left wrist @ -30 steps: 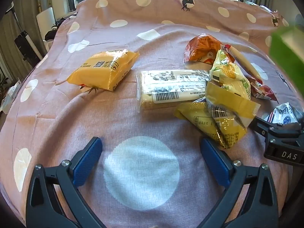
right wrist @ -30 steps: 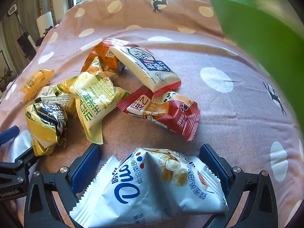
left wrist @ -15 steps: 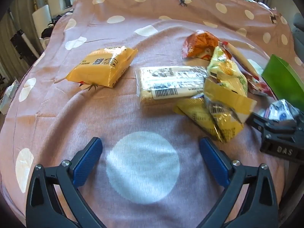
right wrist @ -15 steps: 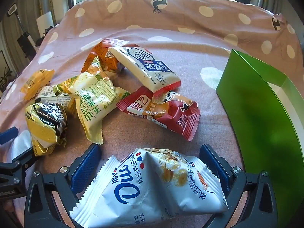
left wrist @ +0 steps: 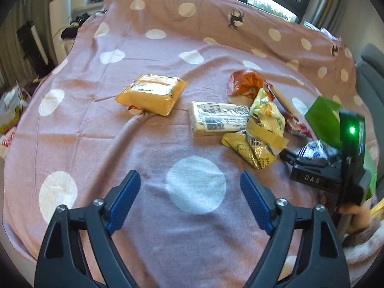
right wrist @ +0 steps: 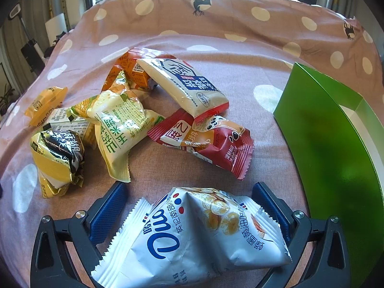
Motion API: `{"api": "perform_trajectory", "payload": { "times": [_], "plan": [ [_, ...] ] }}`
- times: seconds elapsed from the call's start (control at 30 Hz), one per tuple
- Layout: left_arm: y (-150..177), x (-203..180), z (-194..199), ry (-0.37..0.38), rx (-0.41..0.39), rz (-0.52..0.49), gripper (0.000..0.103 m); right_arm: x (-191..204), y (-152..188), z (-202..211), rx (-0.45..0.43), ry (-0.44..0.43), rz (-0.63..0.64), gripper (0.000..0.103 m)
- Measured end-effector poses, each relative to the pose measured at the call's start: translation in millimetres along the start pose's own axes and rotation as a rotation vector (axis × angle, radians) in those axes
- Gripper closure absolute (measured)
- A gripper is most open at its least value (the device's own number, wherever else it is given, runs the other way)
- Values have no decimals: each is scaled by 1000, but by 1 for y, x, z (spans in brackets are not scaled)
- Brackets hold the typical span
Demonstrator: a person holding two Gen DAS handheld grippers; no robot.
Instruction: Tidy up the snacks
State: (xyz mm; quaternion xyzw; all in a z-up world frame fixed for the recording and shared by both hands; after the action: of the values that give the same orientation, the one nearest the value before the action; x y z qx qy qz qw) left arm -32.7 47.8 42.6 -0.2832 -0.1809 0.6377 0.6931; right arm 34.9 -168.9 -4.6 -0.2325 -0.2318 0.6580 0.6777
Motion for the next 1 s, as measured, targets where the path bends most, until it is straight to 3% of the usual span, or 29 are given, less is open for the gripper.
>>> {"api": "perform_trajectory", "payload": {
  "times": [0.13, 0.37, 0.43, 0.6, 0.67, 0.8, 1.0],
  "plan": [
    [-9, 7, 4, 24, -1, 44, 30, 7, -2, 10, 29, 2, -38, 0],
    [-49, 18, -4, 87, -1, 93, 36, 3, -2, 65, 60, -160, -267, 0],
    [-60, 18, -7, 73, -1, 88, 38, -1, -4, 85, 55, -191, -304, 0],
    [-80, -2, -17, 19, -30, -17, 39, -16, -5, 136, -19, -127, -336, 0],
    [-83, -6, -26, 18, -40, -10, 39, -25, -5, 150, -51, -117, -370, 0],
    [-75, -17, -45, 132, -48, -12, 42, -31, -5, 168, -102, -89, -402, 4],
    [-62, -5, -53, 134, -72, -31, 49, -28, -4, 161, -69, -58, -412, 18]
  ]
}}
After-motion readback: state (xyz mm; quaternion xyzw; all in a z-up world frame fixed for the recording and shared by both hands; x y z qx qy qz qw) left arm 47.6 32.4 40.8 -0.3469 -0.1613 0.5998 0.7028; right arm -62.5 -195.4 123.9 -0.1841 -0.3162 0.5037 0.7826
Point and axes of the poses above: each gripper's, at about its wrist camera, not at the fingertips, and z roughly against the way its jaws point, x to its left, y to its underside, the point moved 1 cm from there along -z, roughly the way its jaws point, and after that the axes turned 9 degrees about -z, right-handed, at the moved point
